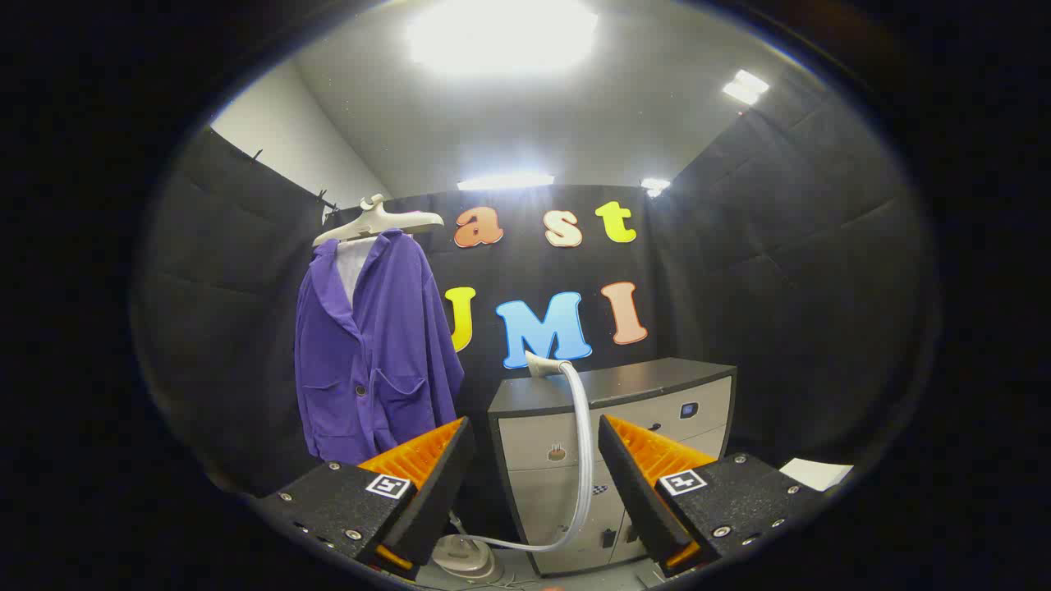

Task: Iron the clothes twice with a garment steamer, once on the left side and once on the right side.

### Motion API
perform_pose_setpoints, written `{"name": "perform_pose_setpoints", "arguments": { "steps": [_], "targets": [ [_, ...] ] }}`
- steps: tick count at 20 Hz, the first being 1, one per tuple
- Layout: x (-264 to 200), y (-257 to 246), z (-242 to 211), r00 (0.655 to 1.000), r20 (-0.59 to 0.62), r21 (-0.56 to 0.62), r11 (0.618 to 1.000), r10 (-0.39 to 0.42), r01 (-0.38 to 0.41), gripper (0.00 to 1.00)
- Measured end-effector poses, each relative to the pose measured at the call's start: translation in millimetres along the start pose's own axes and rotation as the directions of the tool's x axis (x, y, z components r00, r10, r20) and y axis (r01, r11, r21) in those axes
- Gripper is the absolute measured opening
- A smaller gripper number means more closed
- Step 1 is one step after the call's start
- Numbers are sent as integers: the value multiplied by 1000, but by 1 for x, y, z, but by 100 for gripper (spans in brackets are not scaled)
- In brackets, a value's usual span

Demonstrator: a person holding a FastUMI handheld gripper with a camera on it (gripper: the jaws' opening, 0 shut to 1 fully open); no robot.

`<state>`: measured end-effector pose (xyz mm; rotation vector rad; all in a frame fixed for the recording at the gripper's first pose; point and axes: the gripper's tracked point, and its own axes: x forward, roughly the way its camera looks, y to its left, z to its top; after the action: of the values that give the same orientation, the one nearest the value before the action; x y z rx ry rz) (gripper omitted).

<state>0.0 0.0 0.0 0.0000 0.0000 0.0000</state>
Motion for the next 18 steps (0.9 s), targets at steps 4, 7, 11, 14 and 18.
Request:
{"name": "perform_pose_setpoints", "arguments": {
  "steps": [4, 7, 11, 14, 18],
  "targets": [
    [-1, -1, 3, 1000, 6, 4, 1000, -4, 4, 93],
    [-1, -1, 5, 1000, 12, 8, 1000, -7, 7, 94],
    [-4, -2, 8, 1000, 17, 6, 1000, -14, 14, 94],
    [-6, -1, 8, 1000, 19, 6, 1000, -16, 16, 94],
    [-7, 0, 10, 1000, 19, -2, 1000, -20, 20, 94]
  ]
}}
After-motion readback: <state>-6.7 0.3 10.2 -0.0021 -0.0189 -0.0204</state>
